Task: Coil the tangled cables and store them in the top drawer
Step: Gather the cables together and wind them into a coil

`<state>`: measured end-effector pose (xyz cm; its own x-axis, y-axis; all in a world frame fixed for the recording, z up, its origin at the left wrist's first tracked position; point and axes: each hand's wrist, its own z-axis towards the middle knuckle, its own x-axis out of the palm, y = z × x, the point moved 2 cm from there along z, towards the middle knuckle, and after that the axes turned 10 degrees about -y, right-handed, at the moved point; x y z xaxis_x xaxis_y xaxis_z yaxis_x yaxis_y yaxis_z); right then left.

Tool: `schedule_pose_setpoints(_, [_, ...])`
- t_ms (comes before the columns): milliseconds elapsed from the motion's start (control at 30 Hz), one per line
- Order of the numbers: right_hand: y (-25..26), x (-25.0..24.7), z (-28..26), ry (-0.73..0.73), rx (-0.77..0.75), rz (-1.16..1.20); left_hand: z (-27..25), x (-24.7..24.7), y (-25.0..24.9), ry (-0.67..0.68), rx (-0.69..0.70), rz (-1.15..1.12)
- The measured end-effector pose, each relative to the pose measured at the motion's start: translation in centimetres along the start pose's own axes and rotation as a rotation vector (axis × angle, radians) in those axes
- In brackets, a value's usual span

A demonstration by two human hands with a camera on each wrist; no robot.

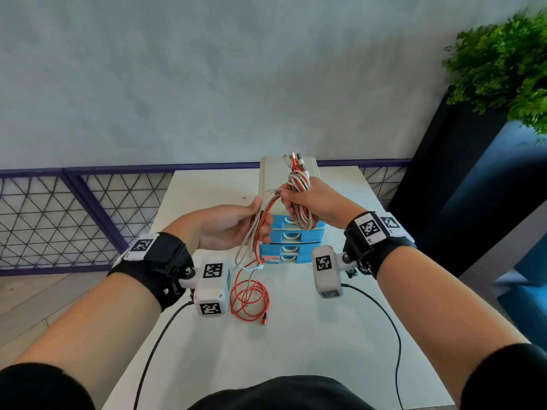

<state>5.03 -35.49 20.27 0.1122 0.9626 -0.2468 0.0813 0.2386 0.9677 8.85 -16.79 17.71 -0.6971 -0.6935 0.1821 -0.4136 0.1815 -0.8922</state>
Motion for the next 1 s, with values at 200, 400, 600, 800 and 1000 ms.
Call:
schedule_pose_setpoints(200, [-0.6, 0.2, -0.1, -0.020, 0.010, 0.042, 0.0, 0.6, -0.3, -0.048, 0.079, 0.033])
schedule_pose_setpoints(400, [-1.7, 1.8, 0.0, 0.014, 0.082, 0.235, 0.9, 3.5, -0.8, -0.438, 0.379, 0.241])
schedule_pose_setpoints(600, [-1.3, 2.8, -0.4, 0.091, 0.157, 0.379, 1.3, 5.4, -0.8, -0.662, 0.551, 0.432])
schedule_pose_setpoints(800, [-0.6, 3.1, -0.8, 0.092, 0.169, 0.424, 1.1, 6.5, -1.7, -0.755, 0.566, 0.809])
schedule_pose_setpoints(1000, [-1.0, 3.0, -0.6, -0.049, 0.169, 0.265, 1.3, 6.6, -1.6, -0.415, 0.389, 0.616])
